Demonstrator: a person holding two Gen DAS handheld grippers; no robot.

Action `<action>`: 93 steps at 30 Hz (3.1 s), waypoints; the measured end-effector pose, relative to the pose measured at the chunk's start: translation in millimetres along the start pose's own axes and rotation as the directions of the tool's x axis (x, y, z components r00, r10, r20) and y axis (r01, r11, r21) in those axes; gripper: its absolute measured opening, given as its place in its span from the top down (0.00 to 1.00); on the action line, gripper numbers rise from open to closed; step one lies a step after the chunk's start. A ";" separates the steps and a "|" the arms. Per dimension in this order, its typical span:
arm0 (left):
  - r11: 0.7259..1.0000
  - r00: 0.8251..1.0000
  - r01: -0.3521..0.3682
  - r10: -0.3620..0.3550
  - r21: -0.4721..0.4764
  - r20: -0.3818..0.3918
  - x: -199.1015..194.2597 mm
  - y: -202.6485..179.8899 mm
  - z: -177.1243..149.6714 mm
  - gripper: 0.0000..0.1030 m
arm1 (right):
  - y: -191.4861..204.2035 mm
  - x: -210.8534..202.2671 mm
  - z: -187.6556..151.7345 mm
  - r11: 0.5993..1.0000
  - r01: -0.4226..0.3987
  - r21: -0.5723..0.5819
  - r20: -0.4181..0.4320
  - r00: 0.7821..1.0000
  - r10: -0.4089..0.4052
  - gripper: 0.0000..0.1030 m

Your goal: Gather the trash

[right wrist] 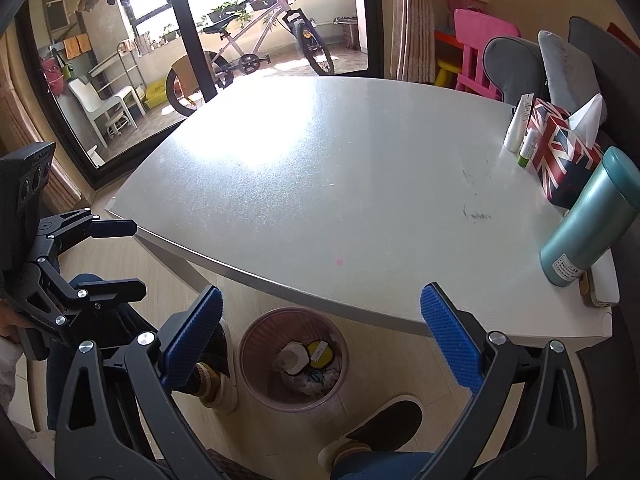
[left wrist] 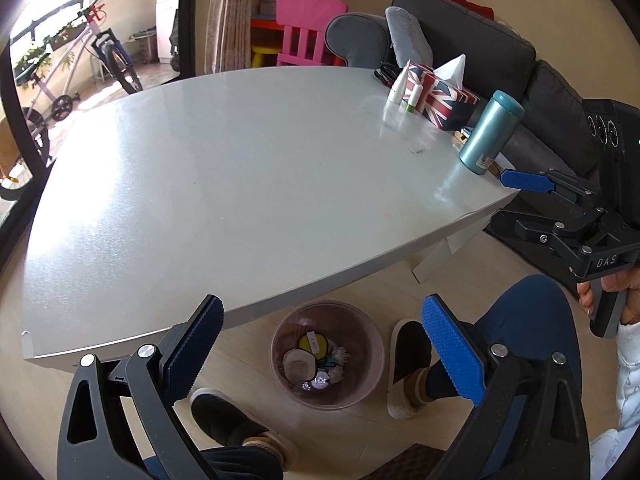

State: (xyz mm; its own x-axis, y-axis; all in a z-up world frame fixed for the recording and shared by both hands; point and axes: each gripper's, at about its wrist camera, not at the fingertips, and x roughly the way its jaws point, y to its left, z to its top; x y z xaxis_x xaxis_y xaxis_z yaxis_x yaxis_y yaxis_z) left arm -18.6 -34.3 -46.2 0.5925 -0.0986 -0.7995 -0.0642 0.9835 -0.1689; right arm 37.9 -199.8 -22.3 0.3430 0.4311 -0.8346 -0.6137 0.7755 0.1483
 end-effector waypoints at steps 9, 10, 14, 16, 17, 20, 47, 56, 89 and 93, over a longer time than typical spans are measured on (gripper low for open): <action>0.998 0.997 -0.056 0.056 -0.004 0.049 -20.0 25.6 28.4 0.07 | -1.7 -7.5 40.7 0.999 -0.007 -0.043 0.037 0.999 0.008 0.05; 0.998 0.997 -0.059 0.059 -0.005 0.057 -22.8 27.8 32.7 0.07 | -2.2 -8.8 45.6 0.999 -0.008 -0.044 0.043 0.999 0.010 0.05; 0.997 0.994 -0.077 0.076 0.007 0.082 -32.6 33.8 49.5 0.07 | -5.0 -12.9 62.7 0.999 -0.014 -0.041 0.067 0.998 0.017 0.05; 0.997 0.993 -0.075 0.074 0.007 0.089 -36.2 36.3 56.3 0.07 | -4.2 -14.5 69.7 0.999 -0.020 -0.039 0.076 0.997 0.023 0.04; 0.997 0.993 -0.074 0.073 0.007 0.090 -37.3 37.6 59.9 0.07 | -4.5 -15.2 72.6 0.999 -0.023 -0.039 0.079 0.997 0.026 0.04; 0.996 0.992 -0.087 0.085 0.015 0.090 -37.3 39.6 66.6 0.07 | -4.1 -16.2 77.6 0.999 -0.023 -0.044 0.083 0.996 0.027 0.04; 0.998 0.993 -0.060 0.062 -0.027 0.099 -33.5 42.6 73.3 0.06 | -7.3 -12.8 80.2 0.998 -0.042 -0.041 0.089 0.995 0.045 0.04; 0.997 0.992 -0.071 0.074 -0.026 0.104 -35.1 41.4 73.5 0.06 | -7.0 -11.6 80.2 0.998 -0.040 -0.044 0.090 0.995 0.044 0.04; 0.998 0.992 -0.064 0.066 -0.026 0.111 -35.3 37.9 77.9 0.06 | -9.1 -11.4 79.8 0.998 -0.039 -0.041 0.090 0.995 0.043 0.04; 0.998 0.992 -0.063 0.065 -0.027 0.111 -35.3 38.0 77.7 0.06 | -9.1 -11.4 79.9 0.998 -0.039 -0.041 0.089 0.995 0.043 0.04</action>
State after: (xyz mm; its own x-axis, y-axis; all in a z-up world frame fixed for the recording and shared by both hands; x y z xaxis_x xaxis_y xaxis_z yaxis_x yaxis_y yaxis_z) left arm 20.4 18.3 20.5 0.6725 -0.0170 -0.7399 -0.1225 0.9834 -0.1339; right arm 96.4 -174.9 28.2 0.3782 0.5032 -0.7770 -0.6554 0.7384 0.1591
